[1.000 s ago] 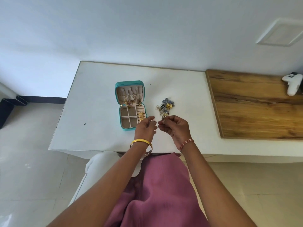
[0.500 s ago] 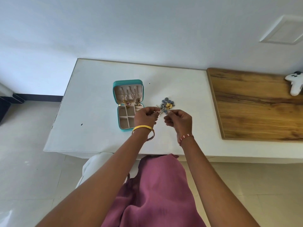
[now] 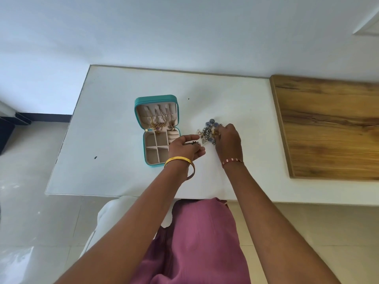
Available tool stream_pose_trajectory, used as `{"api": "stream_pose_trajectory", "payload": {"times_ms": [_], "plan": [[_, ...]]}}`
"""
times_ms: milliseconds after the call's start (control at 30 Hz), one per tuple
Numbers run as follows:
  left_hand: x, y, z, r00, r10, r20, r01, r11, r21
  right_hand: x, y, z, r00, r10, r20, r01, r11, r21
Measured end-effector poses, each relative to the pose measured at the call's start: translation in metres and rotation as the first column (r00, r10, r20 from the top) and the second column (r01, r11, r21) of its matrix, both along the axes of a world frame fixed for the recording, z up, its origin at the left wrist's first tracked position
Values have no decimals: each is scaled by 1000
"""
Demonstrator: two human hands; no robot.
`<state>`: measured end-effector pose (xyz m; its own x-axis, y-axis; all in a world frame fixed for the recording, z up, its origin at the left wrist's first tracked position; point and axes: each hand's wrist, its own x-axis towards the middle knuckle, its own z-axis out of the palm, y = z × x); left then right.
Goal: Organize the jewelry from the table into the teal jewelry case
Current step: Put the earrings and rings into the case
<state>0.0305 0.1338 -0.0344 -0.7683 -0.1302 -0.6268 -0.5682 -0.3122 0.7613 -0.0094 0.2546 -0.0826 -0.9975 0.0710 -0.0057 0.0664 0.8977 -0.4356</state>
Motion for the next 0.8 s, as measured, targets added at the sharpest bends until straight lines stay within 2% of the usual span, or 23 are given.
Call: {"api": "stream_pose_trajectory", "payload": {"times_ms": [133, 267, 400, 500, 600, 700, 800], "plan": [[-1, 1, -1, 1000, 2, 31, -1, 999, -34, 3, 7, 1, 1000, -2, 24, 3, 1000, -30], [4, 1, -3, 998, -44, 54, 49, 994, -98, 8, 12, 8, 998, -20, 56, 28, 991, -132], [12, 5, -1, 997, -37, 68, 40, 998, -38, 21, 15, 6, 996, -49, 76, 63, 979, -193], [15, 6, 0, 995, -13, 101, 11, 1000, 12, 28, 16, 4, 998, 12, 57, -3, 986, -166], [16, 6, 1, 993, -14, 121, 4, 997, 82, 26, 15, 2, 991, 114, 67, -110, 992, -55], [17, 5, 4, 992, -29, 125, 9, 987, 158, 23, 14, 2, 993, 99, 60, -99, 995, -11], [20, 2, 5, 991, -58, 119, 37, 985, 170, 24, 15, 2, 998, 60, 36, -59, 998, -4]]}}
